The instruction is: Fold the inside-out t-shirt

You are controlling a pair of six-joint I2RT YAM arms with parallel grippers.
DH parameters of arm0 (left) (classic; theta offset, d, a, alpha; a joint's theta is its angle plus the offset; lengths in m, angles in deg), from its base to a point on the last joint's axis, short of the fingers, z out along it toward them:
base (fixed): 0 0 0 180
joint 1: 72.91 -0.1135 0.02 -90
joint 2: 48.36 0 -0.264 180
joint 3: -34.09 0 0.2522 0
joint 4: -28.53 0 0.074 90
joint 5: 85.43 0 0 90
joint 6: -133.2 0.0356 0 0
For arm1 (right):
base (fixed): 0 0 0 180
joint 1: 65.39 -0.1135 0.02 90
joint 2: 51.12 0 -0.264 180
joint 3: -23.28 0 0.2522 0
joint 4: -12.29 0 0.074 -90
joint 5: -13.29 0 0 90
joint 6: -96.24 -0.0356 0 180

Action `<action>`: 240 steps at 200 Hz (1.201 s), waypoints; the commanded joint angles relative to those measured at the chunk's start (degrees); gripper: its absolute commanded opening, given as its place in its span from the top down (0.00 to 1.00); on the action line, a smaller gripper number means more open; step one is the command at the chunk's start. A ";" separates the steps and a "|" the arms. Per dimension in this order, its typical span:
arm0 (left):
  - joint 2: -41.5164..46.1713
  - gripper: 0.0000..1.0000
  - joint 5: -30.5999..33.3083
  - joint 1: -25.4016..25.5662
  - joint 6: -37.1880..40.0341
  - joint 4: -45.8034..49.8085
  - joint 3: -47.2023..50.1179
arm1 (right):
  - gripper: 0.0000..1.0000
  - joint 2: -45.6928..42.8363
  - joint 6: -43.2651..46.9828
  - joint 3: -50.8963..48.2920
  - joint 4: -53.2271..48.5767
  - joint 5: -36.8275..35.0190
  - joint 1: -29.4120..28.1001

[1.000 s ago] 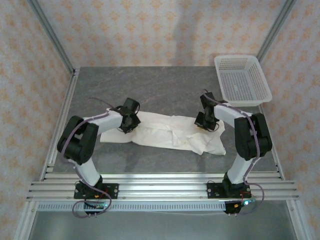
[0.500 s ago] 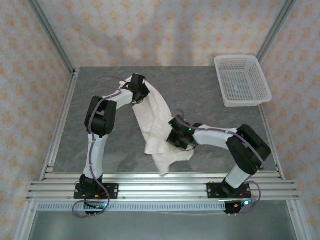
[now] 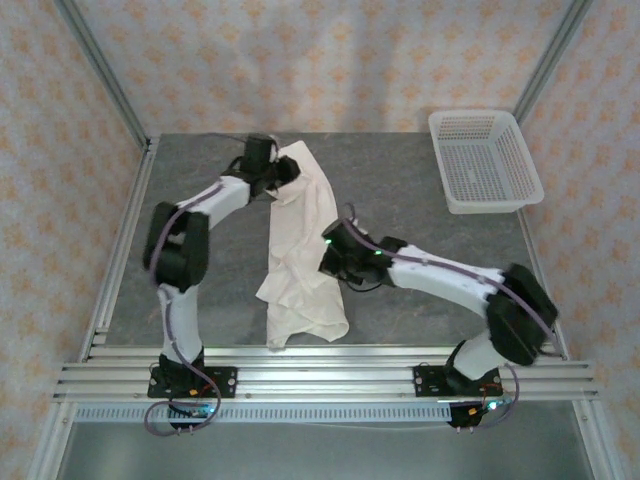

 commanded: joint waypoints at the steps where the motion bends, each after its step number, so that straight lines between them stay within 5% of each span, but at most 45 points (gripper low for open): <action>1: 16.97 0.74 0.95 -1.64 2.79 2.17 5.93 | 0.95 -7.20 2.52 -6.68 -8.21 -7.57 2.96; 30: 33.84 0.69 1.01 -1.62 -0.96 9.62 20.52 | 0.76 -9.23 9.52 -12.17 -6.08 1.52 4.10; 51: 44.02 0.67 0.10 -1.42 -3.76 15.55 31.56 | 0.74 -6.60 9.90 -13.92 0.02 12.25 3.69; 82: 53.93 0.66 -2.42 -0.89 -6.52 22.89 43.59 | 0.65 -1.62 9.85 -13.93 4.70 16.74 1.70; 141: 54.75 0.45 -4.79 -0.67 -7.58 23.41 52.60 | 0.59 9.79 8.95 -10.33 11.65 19.93 0.24; 151: 54.44 0.41 -4.62 -0.72 -7.58 23.10 52.84 | 0.64 9.98 8.58 -9.91 11.77 19.73 -0.02; 180: 50.10 0.31 -7.05 -0.46 -8.36 21.87 53.11 | 1.00 6.71 6.81 -9.98 11.73 18.47 -0.03; 210: 42.30 0.27 -5.06 3.00 -6.06 26.23 50.65 | 1.00 0.38 5.32 -12.91 11.60 15.53 0.22; 240: 40.88 0.27 -6.24 6.96 -10.86 19.95 51.35 | 1.00 -4.76 3.58 -17.73 12.02 13.86 1.10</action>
